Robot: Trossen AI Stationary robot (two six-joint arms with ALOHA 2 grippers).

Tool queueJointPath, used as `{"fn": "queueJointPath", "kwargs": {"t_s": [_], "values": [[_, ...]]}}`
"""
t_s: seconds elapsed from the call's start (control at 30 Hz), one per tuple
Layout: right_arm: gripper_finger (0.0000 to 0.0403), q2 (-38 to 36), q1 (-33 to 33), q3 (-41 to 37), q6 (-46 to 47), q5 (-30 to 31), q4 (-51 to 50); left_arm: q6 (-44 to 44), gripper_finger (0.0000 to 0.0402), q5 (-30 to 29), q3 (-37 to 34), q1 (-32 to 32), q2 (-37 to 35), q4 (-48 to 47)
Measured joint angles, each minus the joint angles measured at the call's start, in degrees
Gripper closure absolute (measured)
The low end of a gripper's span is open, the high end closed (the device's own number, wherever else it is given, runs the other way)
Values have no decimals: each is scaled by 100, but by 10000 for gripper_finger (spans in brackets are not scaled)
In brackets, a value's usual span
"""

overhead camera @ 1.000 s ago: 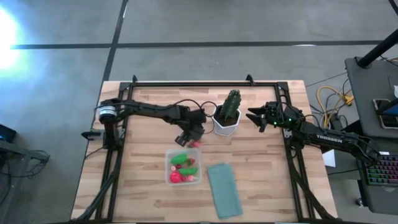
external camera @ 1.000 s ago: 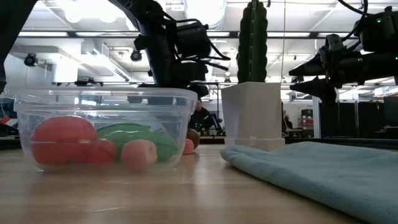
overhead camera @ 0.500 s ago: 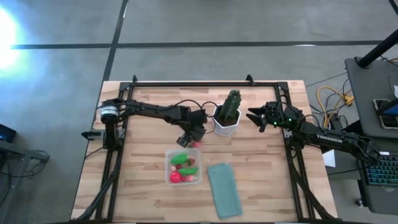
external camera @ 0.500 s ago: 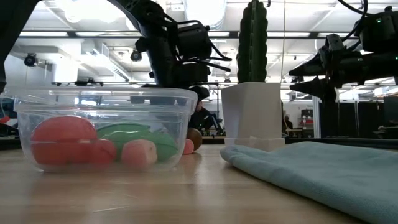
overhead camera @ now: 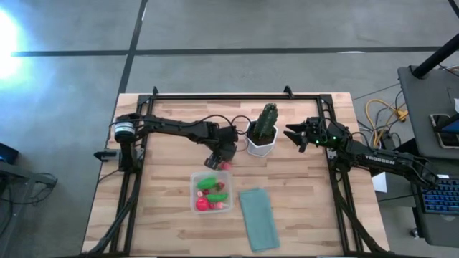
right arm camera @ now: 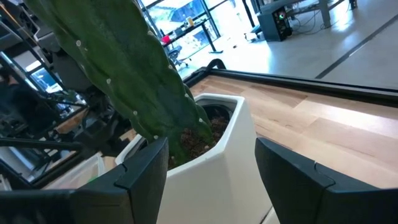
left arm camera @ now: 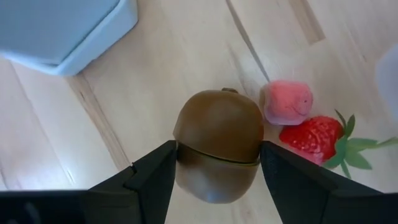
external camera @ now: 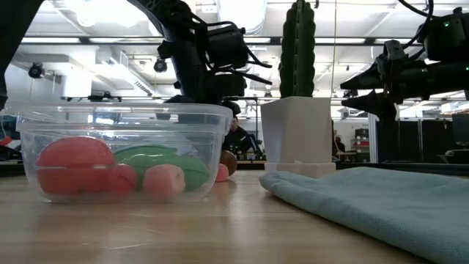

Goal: Pick and placing Produce into tupperware
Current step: Put the kiwi into the transparent bin

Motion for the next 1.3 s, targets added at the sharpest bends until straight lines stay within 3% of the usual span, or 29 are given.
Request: {"fn": "queueJointPath", "kwargs": {"t_s": [0.27, 0.43, 0.77, 1.1, 1.2, 1.3], "values": [[170, 0, 2, 0, 0, 0, 0, -148, 187, -68, 0, 2, -11, 7], [170, 0, 0, 0, 0, 0, 0, 120, 187, -1404, 111, -122, -55, 6], [170, -4, 0, 0, 0, 0, -2, -325, 187, -906, 179, -110, -378, 218], [170, 0, 0, 0, 0, 0, -2, -476, 187, -952, 55, 101, -341, 402], [170, -2, 0, 0, 0, 0, 0, -475, 187, -1414, 89, 234, -341, 470], [170, -2, 1, -1, 0, 0, -1, -442, 187, -2377, 116, 315, -341, 616]]}}
